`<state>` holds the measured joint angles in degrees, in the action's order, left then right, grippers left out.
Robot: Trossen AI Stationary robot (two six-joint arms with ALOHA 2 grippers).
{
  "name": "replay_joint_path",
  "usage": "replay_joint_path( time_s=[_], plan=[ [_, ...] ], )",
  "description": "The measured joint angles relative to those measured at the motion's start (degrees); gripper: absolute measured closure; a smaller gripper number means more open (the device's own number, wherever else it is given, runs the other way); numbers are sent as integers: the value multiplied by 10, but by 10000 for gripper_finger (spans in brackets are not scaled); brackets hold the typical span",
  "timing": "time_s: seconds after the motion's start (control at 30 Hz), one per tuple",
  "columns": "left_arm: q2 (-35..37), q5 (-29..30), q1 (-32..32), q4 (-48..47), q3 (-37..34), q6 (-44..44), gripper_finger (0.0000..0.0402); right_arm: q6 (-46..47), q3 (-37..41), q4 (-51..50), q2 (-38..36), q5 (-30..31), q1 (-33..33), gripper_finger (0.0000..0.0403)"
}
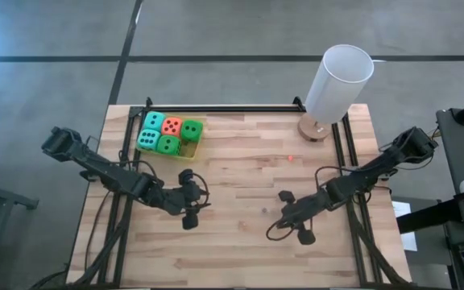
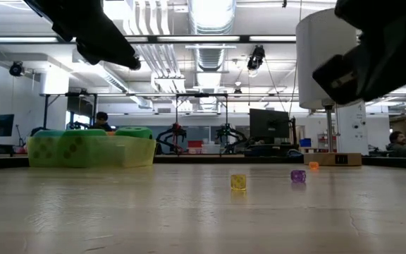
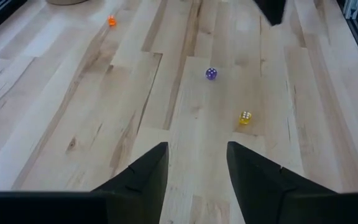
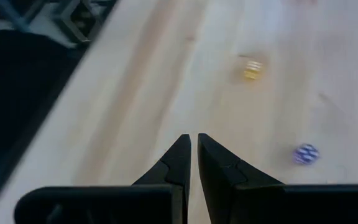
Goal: Pick & Place Dice
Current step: Put the violet small die into the yellow container
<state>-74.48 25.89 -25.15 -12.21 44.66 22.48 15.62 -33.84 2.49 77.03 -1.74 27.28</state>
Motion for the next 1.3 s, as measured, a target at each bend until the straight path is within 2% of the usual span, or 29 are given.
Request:
replay_joint_path(
  time_s=[0.27,0.37,0.6,0.73,1.03,1.3],
  plan=[
    [0,0,0,0,0,0,235,18,47,15,0,113,-2,374],
    [0,0,0,0,0,0,230,27,63,34,0,135,-2,374],
    [0,0,0,0,0,0,220,38,71,63,6,155,-2,374],
    [0,0,0,0,0,0,215,37,69,101,52,156,-2,374],
    [0,0,0,1,0,0,206,33,32,103,125,157,-5,374],
    [0,0,1,1,0,-1,212,29,7,106,189,170,-38,374]
  ],
)
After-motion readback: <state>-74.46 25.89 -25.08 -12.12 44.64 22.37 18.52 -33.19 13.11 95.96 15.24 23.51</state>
